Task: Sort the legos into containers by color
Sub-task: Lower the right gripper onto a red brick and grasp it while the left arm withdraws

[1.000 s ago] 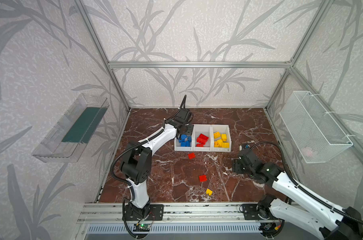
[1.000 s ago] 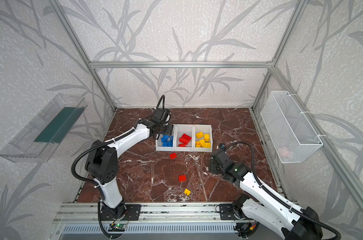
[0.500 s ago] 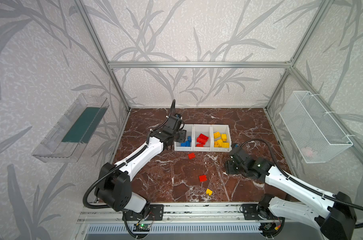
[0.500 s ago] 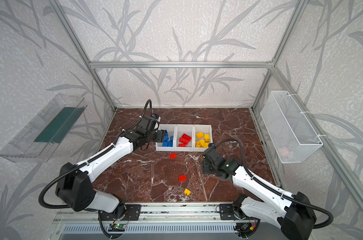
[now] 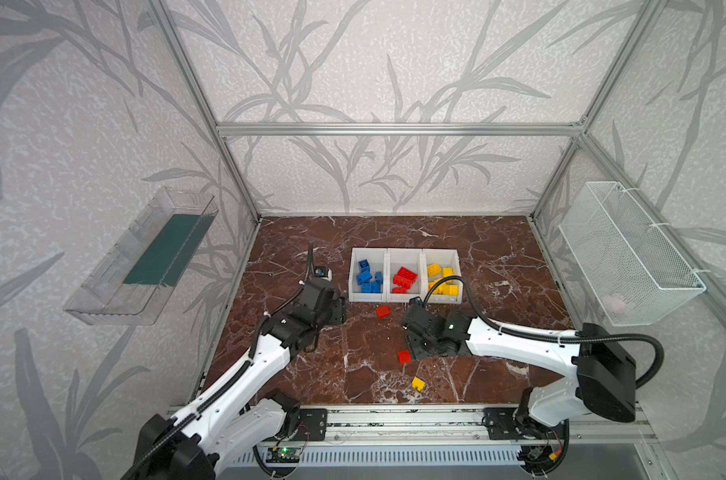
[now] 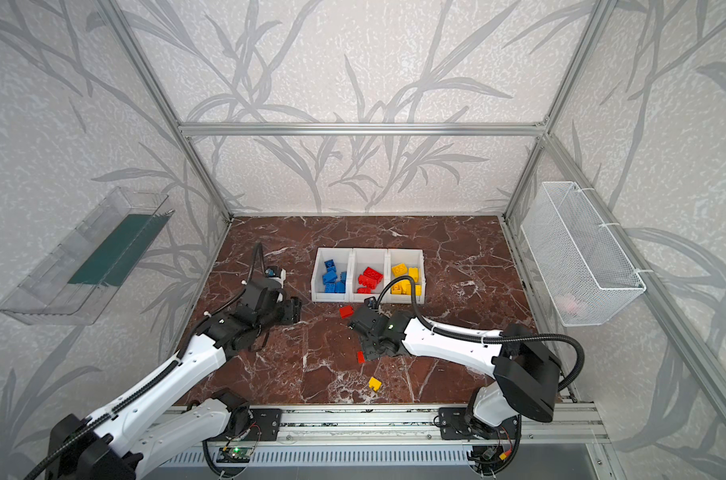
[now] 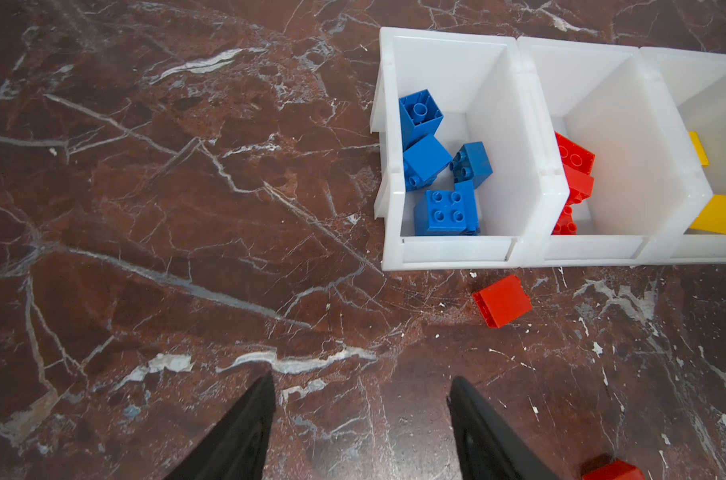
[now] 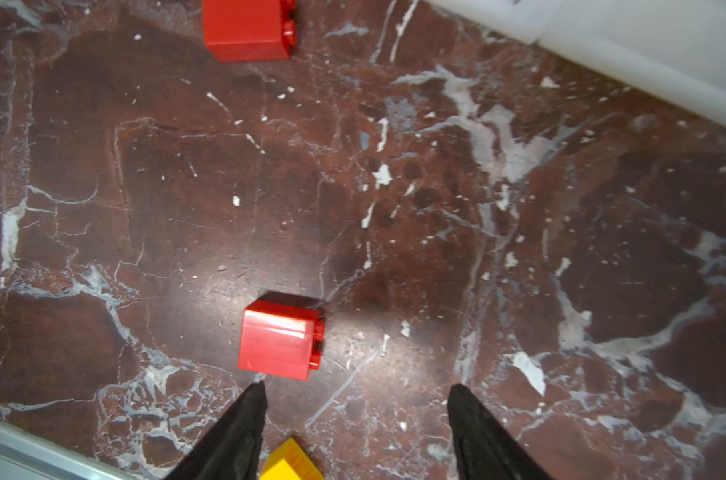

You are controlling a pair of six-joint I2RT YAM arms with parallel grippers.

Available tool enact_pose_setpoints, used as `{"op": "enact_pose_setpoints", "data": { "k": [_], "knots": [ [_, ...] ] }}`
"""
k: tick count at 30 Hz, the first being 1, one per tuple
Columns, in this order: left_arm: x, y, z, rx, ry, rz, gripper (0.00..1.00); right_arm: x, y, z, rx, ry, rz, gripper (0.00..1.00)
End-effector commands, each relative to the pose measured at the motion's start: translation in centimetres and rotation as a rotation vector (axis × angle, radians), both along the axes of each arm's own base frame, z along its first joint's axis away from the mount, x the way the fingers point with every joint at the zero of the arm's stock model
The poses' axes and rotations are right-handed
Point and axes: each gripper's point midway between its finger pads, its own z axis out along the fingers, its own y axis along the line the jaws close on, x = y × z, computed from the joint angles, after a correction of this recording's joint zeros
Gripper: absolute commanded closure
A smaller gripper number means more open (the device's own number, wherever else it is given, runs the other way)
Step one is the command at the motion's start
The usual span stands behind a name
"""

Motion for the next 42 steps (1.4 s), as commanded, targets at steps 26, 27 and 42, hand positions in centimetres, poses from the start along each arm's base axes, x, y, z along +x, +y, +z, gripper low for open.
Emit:
{"op": "enact_pose_setpoints", "data": {
  "k": [26,27,42],
  "knots": [
    [-3.4,1.2,-2.5,-0.140,0.001,0.081,0.31,-2.2,3.2,-5.6,-0.116,0.137,0.041,0.40],
    [-3.4,1.2,-2.6,-0.139,0.002,0.082,0.31,-2.2,3.3,-5.7,-0.115,0.138,0.045,0.43],
    [-3.7,1.4,-2.2,-0.166,-0.017,0.093,0.31,4.3,5.0,3.0,-0.098,-0.094,0.167,0.62]
  ]
}}
